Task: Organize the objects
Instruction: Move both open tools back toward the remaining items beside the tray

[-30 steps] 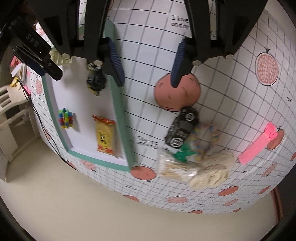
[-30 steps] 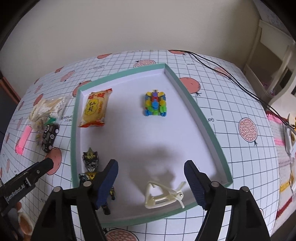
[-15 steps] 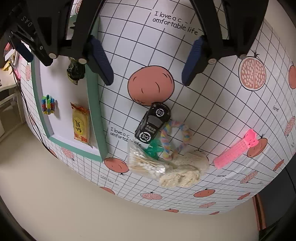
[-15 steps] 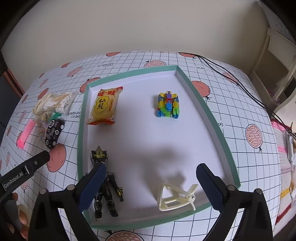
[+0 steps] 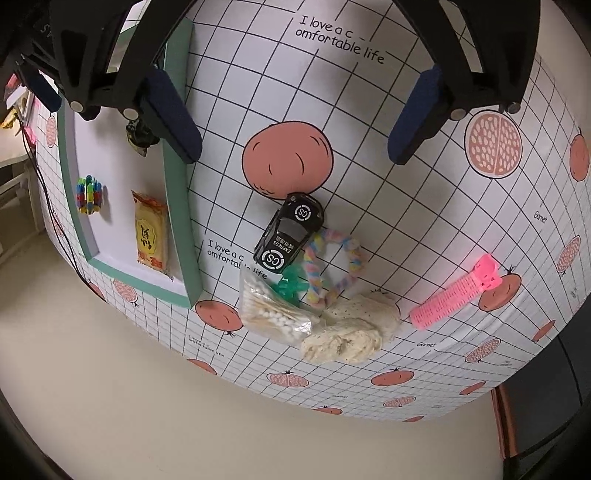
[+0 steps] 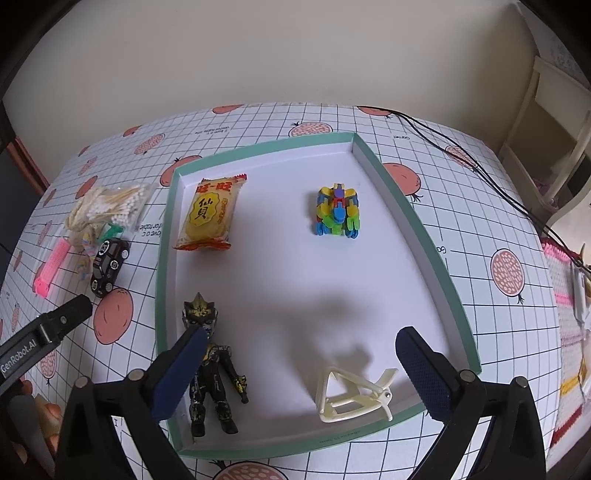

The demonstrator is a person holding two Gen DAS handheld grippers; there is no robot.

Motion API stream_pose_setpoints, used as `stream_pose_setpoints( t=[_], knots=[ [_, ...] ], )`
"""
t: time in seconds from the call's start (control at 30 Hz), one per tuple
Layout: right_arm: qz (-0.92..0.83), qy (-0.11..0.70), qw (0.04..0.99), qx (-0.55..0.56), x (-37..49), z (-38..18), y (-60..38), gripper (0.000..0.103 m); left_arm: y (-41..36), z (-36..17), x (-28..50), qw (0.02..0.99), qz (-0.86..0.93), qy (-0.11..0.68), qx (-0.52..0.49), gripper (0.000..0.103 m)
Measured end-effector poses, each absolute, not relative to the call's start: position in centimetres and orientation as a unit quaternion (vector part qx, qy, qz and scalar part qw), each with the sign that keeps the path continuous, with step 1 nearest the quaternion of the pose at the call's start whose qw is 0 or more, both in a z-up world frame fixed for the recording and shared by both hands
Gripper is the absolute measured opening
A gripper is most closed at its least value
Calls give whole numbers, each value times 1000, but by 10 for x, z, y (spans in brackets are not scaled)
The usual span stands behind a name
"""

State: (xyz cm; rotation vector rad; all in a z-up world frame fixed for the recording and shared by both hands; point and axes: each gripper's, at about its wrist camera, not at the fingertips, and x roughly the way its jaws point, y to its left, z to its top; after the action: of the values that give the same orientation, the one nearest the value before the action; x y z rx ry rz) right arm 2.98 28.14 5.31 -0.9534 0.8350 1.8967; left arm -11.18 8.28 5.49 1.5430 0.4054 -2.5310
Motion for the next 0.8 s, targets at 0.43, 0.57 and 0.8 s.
stream_pose_setpoints(
  t=[0.43,0.57,0.8],
  knots=[
    [751,344,421,-374,27,55,281,103,81,58,-113,63,-848,131,509,101],
    [756,340,431,-356,27,67,281,103,72,64,-114,58,-850,152,500,101],
    [773,337,433,-319,20,101,280,103,48,92,-112,49,-871,184,453,101]
  ],
)
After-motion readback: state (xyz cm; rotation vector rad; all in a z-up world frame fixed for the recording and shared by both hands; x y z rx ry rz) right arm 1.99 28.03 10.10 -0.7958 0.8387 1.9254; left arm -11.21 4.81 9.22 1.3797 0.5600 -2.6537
